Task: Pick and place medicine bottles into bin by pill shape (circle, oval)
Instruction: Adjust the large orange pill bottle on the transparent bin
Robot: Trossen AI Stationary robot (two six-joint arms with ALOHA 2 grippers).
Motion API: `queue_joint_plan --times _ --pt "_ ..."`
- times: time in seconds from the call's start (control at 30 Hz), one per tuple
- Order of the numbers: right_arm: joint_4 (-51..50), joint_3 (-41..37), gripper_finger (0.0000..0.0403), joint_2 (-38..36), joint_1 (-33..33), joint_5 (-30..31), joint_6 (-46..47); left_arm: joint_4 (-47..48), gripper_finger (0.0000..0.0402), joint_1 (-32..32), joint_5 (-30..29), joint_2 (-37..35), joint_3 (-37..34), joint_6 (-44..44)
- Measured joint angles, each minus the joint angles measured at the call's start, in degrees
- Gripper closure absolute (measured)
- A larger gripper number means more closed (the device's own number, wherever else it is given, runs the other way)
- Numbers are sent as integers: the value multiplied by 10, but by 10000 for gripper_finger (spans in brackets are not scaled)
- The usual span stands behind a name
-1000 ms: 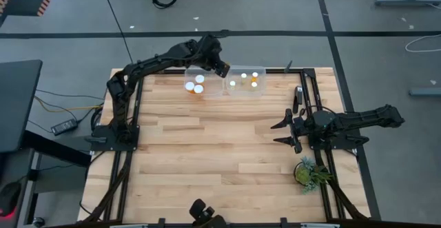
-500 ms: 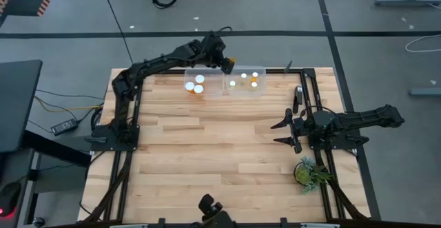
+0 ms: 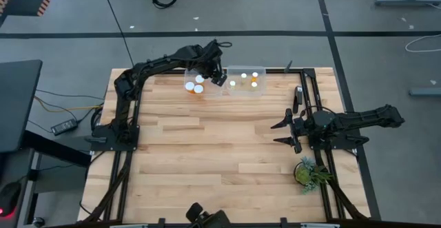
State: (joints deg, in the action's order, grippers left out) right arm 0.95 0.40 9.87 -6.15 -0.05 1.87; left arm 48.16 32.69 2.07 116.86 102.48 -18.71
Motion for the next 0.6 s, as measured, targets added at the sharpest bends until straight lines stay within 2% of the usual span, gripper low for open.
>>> queue_joint_plan --times 0.17,0.37,0.6 --pt "0 0 146 0 0 0 0 45 190 -1 -1 7 0 -17" --pt "0 0 146 0 0 0 0 34 181 -3 -4 23 0 -35" --pt "0 0 146 0 0 0 -3 21 193 3 -4 49 0 -34"
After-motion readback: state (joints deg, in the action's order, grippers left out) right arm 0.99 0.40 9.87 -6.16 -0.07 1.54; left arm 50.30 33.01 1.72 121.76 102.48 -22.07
